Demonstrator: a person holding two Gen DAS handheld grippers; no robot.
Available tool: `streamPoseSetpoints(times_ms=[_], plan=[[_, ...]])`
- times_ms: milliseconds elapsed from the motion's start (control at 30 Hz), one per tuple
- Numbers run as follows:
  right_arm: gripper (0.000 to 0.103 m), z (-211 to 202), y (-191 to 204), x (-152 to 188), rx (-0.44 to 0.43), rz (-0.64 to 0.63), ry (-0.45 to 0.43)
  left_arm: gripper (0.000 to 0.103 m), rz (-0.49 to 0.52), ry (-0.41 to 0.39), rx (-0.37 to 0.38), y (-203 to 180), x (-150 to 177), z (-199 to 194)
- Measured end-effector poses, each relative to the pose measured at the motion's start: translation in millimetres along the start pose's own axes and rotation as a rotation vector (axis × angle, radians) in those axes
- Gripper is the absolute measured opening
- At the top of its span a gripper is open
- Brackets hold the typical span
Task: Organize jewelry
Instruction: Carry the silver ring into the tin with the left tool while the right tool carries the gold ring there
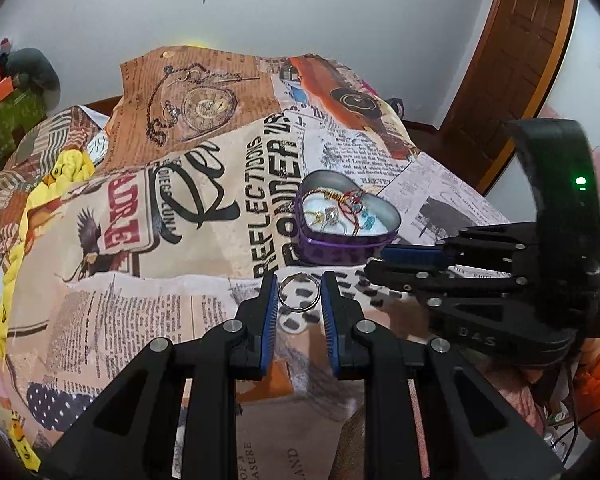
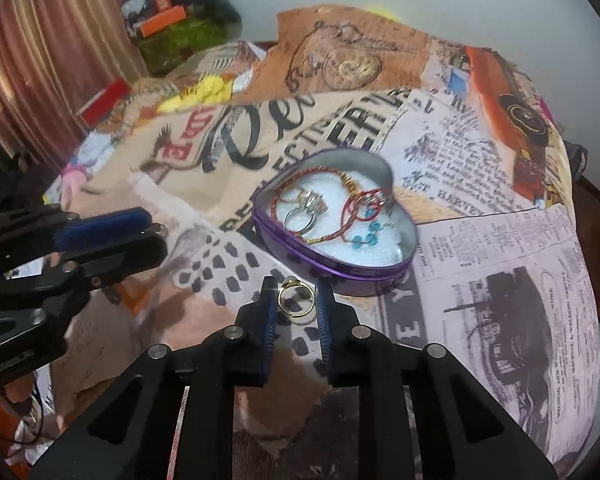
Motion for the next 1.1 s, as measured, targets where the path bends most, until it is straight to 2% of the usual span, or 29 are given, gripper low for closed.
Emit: streamPoseSetpoints(times_ms=[600, 833, 1100], plan=[[0.017, -46.3, -35.9, -26.0, 0.018, 0.096, -0.187, 0.02, 0.038, -0.053, -0.003, -15.7, -49.8, 5.8], [0.017, -36.1, -41.3, -32.7, 0.004, 0.096, -0.188, 0.02, 0.043, -0.047, 0.006, -17.1, -65.5, 21.2], [0.017, -12.6, -41.6, -33.7, -0.005, 0.063, -0.141, 0.02, 0.045, -0.014, 0.015, -16.7, -74.5, 44.2]])
Point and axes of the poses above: each gripper's, at about its wrist camera, not at the fingertips, and z roughly the way its jaws point, y to its left, x to its underside, the point moved 6 cm from there along z, roughly the way its jaws point, and after that the axes turned 12 degrees about y, right-handed, at the moved point
